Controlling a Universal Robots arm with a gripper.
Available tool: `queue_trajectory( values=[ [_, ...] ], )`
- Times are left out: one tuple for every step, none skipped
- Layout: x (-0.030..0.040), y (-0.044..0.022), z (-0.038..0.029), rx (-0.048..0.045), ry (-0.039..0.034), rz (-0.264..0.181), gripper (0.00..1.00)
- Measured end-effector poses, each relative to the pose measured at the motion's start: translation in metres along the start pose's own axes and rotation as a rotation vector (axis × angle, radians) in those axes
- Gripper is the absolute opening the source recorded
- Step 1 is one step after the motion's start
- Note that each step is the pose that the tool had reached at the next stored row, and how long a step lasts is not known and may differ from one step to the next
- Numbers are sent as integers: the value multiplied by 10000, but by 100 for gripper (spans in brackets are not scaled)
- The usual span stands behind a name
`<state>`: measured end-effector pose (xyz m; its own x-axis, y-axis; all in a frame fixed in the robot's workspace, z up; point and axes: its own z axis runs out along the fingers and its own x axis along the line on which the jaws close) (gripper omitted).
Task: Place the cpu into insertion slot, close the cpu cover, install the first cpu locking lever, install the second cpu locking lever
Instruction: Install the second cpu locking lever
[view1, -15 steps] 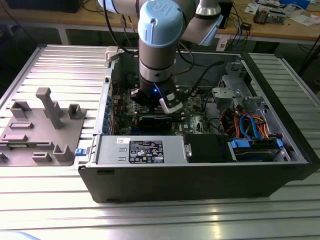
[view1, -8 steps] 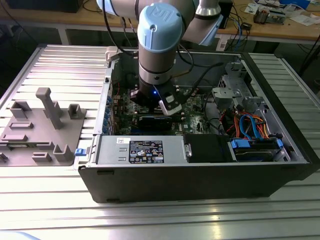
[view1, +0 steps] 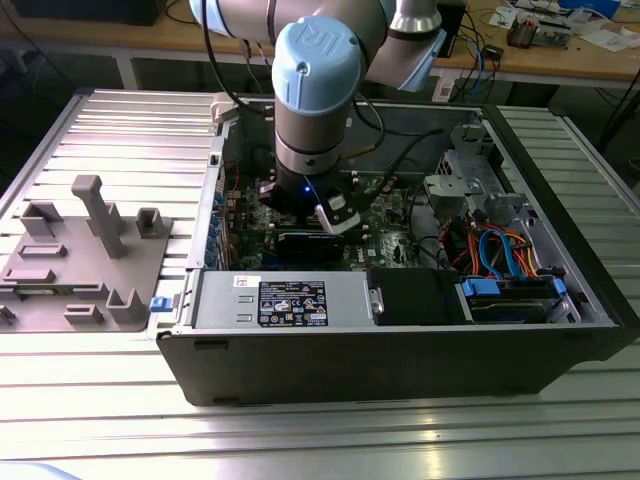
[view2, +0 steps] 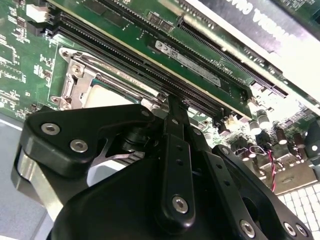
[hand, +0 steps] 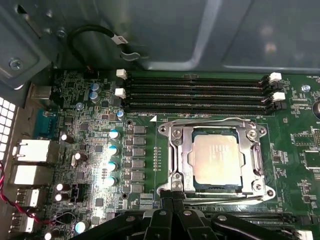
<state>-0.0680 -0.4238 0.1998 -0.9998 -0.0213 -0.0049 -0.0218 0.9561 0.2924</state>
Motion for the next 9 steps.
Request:
queue_trajectory(
  values=[
    [2, -2, 7, -22, 0, -1, 11],
    [8, -5, 19, -66, -2, 0, 11],
    [13, -7, 26, -106, -4, 0, 11],
    [16, -8, 30, -144, -5, -1, 11],
    [21, -9, 33, -176, -6, 0, 11],
    [26, -9, 36, -197, -7, 0, 11],
    [36, -9, 37, -211, -7, 0, 11],
    [44, -9, 37, -223, -6, 0, 11],
    [45, -9, 37, -229, -5, -2, 11]
  ],
)
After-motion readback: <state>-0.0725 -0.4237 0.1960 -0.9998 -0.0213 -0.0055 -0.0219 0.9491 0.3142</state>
